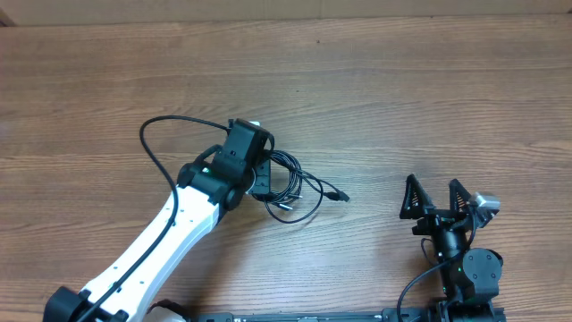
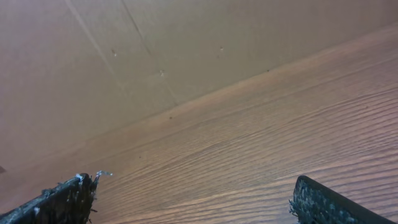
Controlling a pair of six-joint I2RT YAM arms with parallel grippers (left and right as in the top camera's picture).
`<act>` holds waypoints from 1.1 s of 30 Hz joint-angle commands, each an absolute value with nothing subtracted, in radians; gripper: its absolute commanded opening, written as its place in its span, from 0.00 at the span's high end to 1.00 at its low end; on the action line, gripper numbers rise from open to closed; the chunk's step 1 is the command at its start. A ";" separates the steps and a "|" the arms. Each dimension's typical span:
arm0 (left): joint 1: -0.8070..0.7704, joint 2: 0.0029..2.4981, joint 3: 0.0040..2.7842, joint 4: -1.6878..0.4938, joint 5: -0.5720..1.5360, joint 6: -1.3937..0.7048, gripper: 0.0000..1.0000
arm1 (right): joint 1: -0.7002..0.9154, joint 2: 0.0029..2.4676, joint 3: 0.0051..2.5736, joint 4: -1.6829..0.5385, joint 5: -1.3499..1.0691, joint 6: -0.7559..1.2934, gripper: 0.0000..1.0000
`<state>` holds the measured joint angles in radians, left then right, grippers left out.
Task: Untangle cables
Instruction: 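Lift the gripped cable coil with the left gripper and shift it right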
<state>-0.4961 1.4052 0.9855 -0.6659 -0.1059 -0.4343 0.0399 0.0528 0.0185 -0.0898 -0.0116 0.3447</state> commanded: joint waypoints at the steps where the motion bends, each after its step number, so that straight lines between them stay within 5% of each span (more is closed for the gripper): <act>1: -0.497 1.335 1.014 -0.675 -0.110 -0.432 0.96 | 0.045 0.054 0.008 -0.083 -0.014 0.352 0.00; 33: -0.498 1.375 1.008 -0.675 0.099 -0.584 0.96 | 0.045 0.054 0.008 -0.083 -0.014 0.352 0.00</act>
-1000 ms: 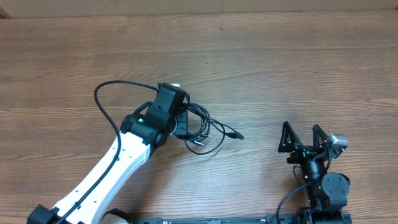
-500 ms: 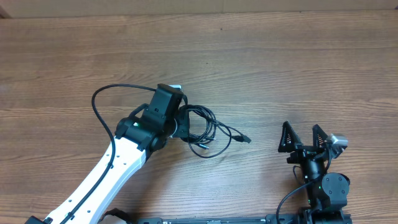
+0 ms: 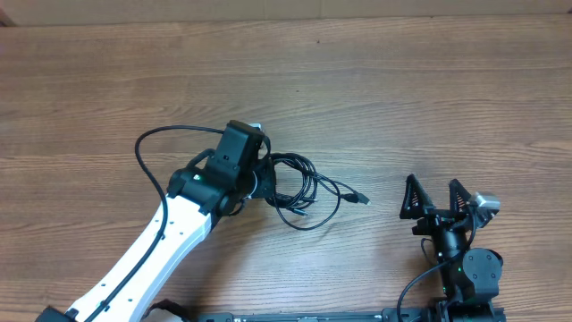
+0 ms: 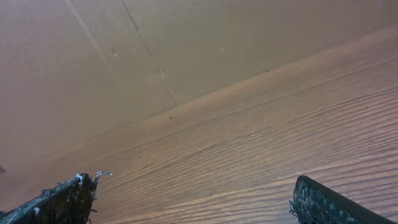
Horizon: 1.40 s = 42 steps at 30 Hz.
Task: Untangle cables
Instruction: 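Lift the gripped cable coil with the left gripper and shift it right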
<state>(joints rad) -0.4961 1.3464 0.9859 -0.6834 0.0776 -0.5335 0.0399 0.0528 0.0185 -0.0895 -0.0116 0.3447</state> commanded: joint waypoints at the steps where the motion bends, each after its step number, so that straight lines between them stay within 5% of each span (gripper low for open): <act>1: -0.498 1.381 1.008 -0.674 0.099 -0.584 0.96 | 0.045 0.054 0.008 -0.083 -0.014 0.352 0.00; 17: -0.499 1.394 1.008 -0.686 0.131 -0.786 0.96 | 0.045 0.054 0.008 -0.083 -0.014 0.352 0.00; 25: -0.499 1.391 1.159 -0.817 0.236 -0.503 0.96 | 0.045 0.054 0.008 -0.083 -0.014 0.352 0.00; 42: -0.499 1.391 1.587 -1.176 0.229 -0.317 0.96 | 0.045 0.054 0.008 -0.083 -0.013 0.352 0.00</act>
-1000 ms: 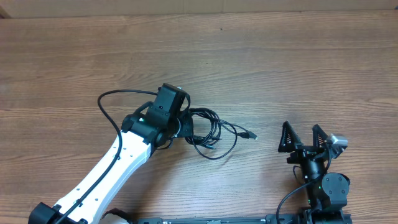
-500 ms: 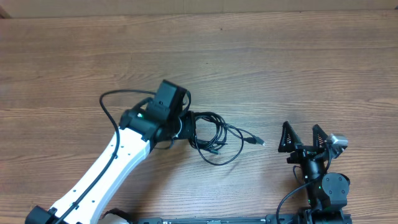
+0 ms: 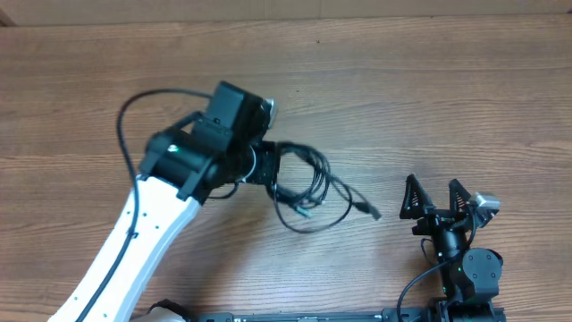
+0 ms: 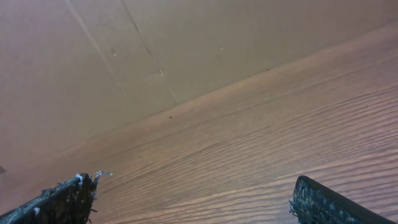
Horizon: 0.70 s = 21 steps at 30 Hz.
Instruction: Untangle cables
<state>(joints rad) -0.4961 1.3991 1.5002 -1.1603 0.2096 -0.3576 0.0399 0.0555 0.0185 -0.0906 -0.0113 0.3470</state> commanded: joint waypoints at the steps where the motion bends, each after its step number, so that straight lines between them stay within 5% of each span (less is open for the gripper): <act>1: -0.499 1.391 1.597 -1.173 0.229 -0.317 0.96 | 0.045 0.054 0.008 -0.083 -0.013 0.352 0.00; 7: -0.498 1.392 1.597 -1.155 0.179 -0.318 0.96 | 0.045 0.054 0.008 -0.081 -0.023 0.358 0.00; 13: -0.498 1.406 1.477 -1.149 -0.271 -0.668 0.96 | 0.045 0.054 0.008 -0.049 -0.409 0.889 0.00; 19: -0.500 1.413 1.372 -1.010 -0.121 -0.723 0.96 | 0.045 0.054 0.008 0.176 -0.555 0.995 0.07; 21: -0.513 1.414 1.359 -0.924 -0.045 -0.559 0.96 | 0.045 0.054 0.009 0.262 -0.600 1.014 0.07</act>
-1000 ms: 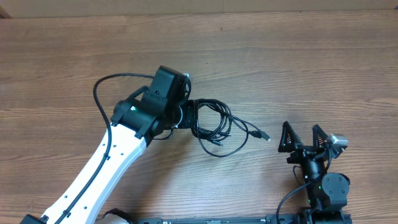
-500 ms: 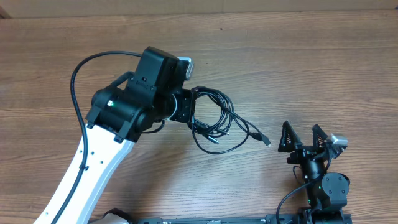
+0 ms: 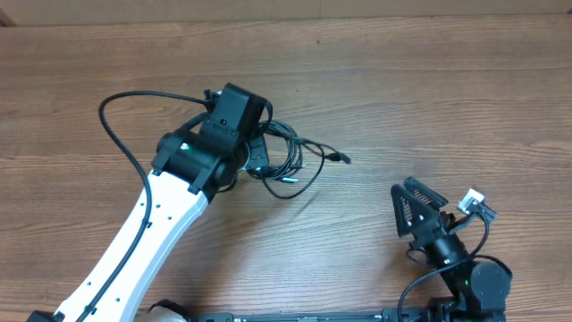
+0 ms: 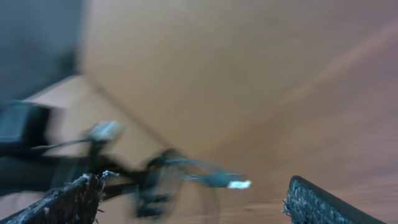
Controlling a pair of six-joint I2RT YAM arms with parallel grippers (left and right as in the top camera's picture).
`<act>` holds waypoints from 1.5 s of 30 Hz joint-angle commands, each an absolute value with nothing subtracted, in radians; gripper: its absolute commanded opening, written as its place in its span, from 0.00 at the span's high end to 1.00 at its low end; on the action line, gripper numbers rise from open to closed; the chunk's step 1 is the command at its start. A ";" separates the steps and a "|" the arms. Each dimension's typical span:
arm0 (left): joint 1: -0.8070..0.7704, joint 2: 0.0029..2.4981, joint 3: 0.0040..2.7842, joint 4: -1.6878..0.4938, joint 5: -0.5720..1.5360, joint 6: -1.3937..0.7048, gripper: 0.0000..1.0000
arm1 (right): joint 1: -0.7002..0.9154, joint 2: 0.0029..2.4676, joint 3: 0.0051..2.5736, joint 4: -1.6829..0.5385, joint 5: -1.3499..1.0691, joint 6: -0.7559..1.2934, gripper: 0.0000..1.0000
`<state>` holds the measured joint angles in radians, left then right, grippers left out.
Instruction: Untangle cables
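Observation:
A tangled bundle of thin black cables (image 3: 288,161) is in the middle of the wooden table, with one plug end (image 3: 340,158) sticking out to the right. My left gripper (image 3: 257,154) is at the bundle's left side, shut on it, mostly hidden under its black wrist. My right gripper (image 3: 413,207) is at the front right, open and turned towards the bundle, well apart from it. The right wrist view is blurred; between the open fingers (image 4: 68,199) it shows the cable bundle (image 4: 165,180) and the plug end's bright tip (image 4: 239,184) farther off.
The wooden table (image 3: 429,98) stretches bare behind and to the right of the bundle. The left arm's own black lead (image 3: 116,103) loops out to the left of the arm. A cardboard-coloured wall (image 4: 205,68) lies behind the table.
My left gripper and the bundle have moved a little back and left, so the plug end is farther from the right gripper. The right arm has swung left; its view now shows the cables.
The left gripper first held the bundle at mid-table, with the plug end to its right. Then the loops spread and the plug end lay farther right. It then held the bundle stretched towards the right arm, and now farther back. The right arm stayed still and open until it turned.

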<state>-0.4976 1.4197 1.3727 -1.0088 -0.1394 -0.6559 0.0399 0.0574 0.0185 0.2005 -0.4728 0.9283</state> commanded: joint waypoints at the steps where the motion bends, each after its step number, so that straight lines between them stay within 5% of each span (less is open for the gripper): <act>1: -0.522 1.415 1.358 -0.904 -0.023 -0.471 0.96 | 0.045 0.054 0.010 0.260 -0.612 1.052 0.07; 6: -0.623 1.416 1.358 -0.904 -0.002 -0.016 0.96 | 0.045 0.054 0.010 0.169 -0.649 1.066 0.07; 17: -0.727 1.420 1.358 -0.807 0.146 0.030 0.96 | 0.086 0.084 0.010 0.059 -0.746 1.040 0.21; 26: -0.727 1.420 1.358 -0.669 0.186 -0.120 0.96 | 0.158 0.086 0.008 -0.062 -0.674 0.930 0.96; 28: -0.727 1.419 1.358 -0.683 0.188 -0.119 0.96 | 0.158 0.099 0.008 -0.059 -0.665 0.896 0.85; 29: -0.726 1.419 1.358 -0.696 0.180 -0.112 0.96 | 0.158 0.104 0.008 -0.058 -0.659 0.896 0.50; 31: -0.726 1.419 1.358 -0.730 0.143 -0.096 0.96 | 0.158 0.107 0.008 -0.058 -0.659 0.896 0.00; 45: -0.727 1.428 1.356 -1.100 -0.282 -0.450 0.96 | 0.158 0.107 0.008 -0.056 -0.659 0.922 0.00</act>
<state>-0.7231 1.4258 1.3476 -1.0920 -0.1642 -0.3374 0.1524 0.1051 0.0185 -0.0608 -0.6720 0.9195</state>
